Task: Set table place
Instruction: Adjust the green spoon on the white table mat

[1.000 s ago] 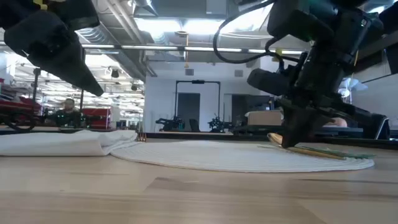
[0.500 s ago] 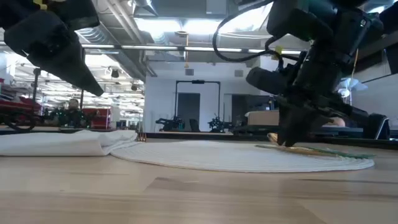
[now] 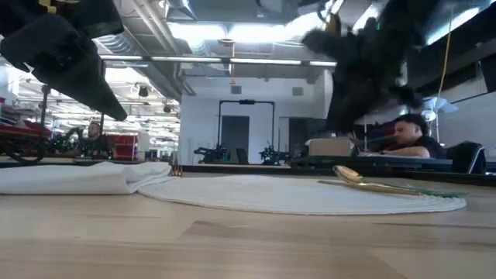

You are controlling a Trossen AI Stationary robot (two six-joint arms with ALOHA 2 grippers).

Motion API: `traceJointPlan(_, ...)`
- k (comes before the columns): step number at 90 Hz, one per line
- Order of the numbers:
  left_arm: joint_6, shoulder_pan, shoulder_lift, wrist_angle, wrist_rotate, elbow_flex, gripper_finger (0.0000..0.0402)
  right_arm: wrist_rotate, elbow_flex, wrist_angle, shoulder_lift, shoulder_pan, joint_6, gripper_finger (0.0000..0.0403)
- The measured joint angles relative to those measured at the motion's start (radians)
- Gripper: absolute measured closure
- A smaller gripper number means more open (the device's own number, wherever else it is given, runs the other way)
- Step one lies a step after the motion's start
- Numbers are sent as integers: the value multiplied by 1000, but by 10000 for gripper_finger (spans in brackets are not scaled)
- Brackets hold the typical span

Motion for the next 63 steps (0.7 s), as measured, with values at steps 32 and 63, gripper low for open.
traceJointPlan(32,68,2,0,-43,0,0,402,-54,220,-523,-9,-5,-308,402)
traceJointPlan(63,54,3,0,-34,0,0,402,-204,-11,-452,-7,-41,-538,403)
